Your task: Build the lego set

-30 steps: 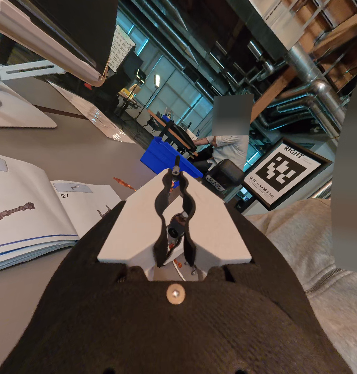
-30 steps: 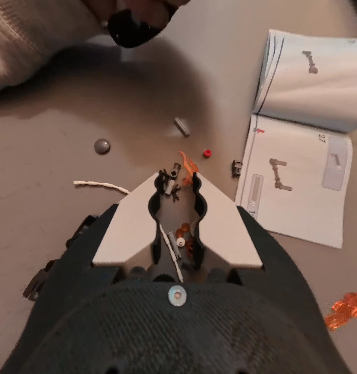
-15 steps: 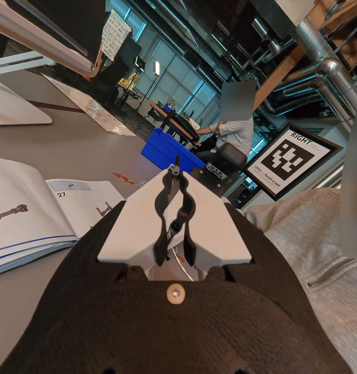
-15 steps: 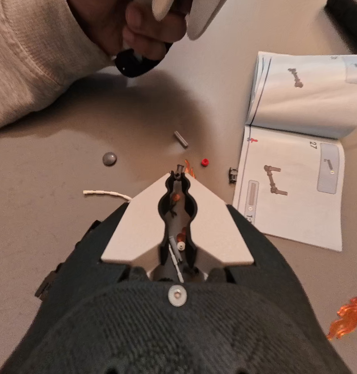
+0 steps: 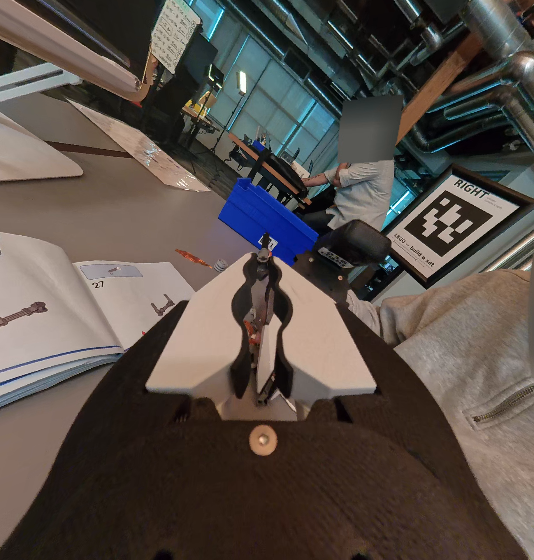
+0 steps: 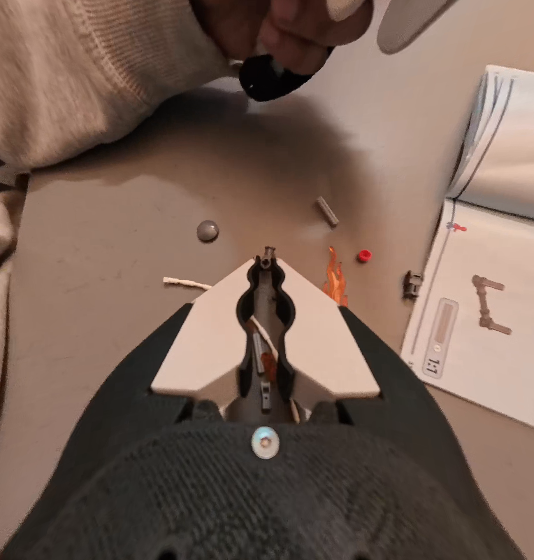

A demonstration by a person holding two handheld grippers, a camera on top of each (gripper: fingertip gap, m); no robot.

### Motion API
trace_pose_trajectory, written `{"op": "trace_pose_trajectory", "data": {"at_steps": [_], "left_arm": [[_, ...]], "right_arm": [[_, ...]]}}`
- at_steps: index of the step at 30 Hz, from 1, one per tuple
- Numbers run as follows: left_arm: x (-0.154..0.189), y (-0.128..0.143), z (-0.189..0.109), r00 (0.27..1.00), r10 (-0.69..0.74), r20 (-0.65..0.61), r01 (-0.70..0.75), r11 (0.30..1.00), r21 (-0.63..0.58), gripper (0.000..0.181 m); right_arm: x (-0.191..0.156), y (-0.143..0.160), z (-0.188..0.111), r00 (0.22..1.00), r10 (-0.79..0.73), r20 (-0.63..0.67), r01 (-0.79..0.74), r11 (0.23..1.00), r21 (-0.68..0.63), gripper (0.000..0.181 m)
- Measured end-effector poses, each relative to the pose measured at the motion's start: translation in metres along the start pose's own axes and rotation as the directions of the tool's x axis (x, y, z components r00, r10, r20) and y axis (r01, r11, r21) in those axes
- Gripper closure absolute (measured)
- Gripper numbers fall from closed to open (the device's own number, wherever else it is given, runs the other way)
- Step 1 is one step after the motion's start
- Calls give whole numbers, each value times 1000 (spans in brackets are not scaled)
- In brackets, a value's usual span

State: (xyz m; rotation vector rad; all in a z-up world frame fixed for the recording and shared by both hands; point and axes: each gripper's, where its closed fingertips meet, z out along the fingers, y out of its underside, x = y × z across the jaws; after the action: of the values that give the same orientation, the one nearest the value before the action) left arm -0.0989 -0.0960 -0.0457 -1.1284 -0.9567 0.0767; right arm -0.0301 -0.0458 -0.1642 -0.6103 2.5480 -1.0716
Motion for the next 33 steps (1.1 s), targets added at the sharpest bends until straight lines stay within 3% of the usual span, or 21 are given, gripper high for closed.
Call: {"op": "trace_pose_trajectory", "data": {"at_steps": [8,13,22,33], "left_arm": [[0,4,2,1000,7,3,-7,1000,-23,177],[0,3,2,1000,3,1,-3,1000,-19,177],[0,3,2,1000,7,1,-7,1000,-18,177],[0,4,3,1000,4,0,-4,1000,-21,177]], "right_arm": [[6,-3,-4,999,-27,-42,28,1000,12,163],[7,-7,-10,998,-40,-44,42,998,44,167],[16,4,2,986,-98,-132,93,995,-42,181],[10,1,5,990,-104,-100,103,995,-18,173]]}}
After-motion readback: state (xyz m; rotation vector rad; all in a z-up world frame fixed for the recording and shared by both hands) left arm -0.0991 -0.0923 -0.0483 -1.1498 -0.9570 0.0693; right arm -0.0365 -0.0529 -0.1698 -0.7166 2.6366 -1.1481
